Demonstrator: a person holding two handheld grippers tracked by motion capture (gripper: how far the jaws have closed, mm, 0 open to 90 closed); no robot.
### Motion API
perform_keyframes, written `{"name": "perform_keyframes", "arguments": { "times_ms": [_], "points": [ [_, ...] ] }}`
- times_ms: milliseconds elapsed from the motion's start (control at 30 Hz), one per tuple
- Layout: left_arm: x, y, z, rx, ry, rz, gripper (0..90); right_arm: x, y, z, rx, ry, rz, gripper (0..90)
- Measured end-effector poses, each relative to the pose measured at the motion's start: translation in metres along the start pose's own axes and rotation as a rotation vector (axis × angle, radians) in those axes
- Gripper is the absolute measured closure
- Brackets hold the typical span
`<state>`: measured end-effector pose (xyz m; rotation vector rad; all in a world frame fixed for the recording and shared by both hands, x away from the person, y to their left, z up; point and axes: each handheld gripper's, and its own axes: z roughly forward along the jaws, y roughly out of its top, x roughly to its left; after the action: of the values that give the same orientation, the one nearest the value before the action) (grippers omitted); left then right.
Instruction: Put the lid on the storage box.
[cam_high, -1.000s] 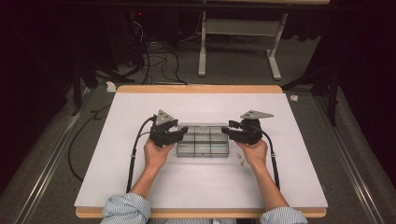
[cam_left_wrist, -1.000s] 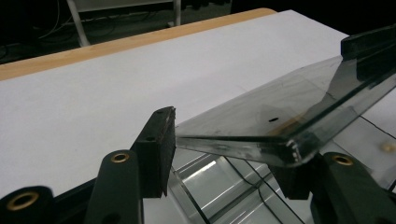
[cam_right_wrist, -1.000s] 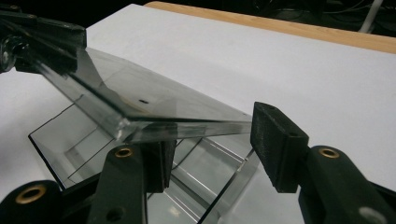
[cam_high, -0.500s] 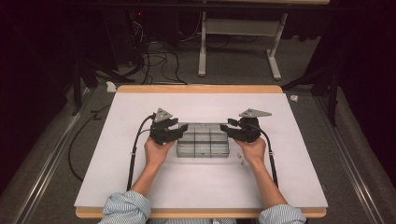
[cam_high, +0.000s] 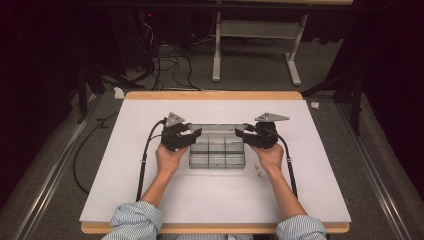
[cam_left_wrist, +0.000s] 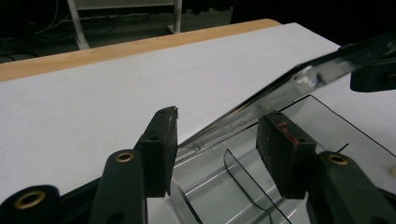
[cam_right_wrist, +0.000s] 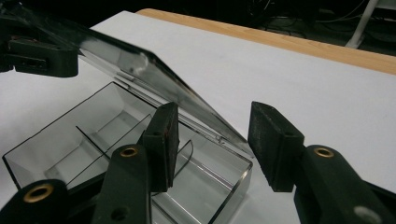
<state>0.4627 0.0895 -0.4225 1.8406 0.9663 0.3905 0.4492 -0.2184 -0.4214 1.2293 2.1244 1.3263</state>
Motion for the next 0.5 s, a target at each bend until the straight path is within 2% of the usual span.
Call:
{"name": "perform_keyframes", "arguments": {
  "times_ms": [400,500],
  "points": [
    [0.004,-0.0003,0.0052,-0.009,0.016,-0.012,53.7,-0.0037,-0.001,0.0054,0.0,-0.026,0.004,60.2],
    [0.0033,0.0027,0.0077,0.003,0.017,-0.002,53.7,-0.0048,-0.0015,0.0065,0.002,-0.029,0.008,61.3]
  ]
}}
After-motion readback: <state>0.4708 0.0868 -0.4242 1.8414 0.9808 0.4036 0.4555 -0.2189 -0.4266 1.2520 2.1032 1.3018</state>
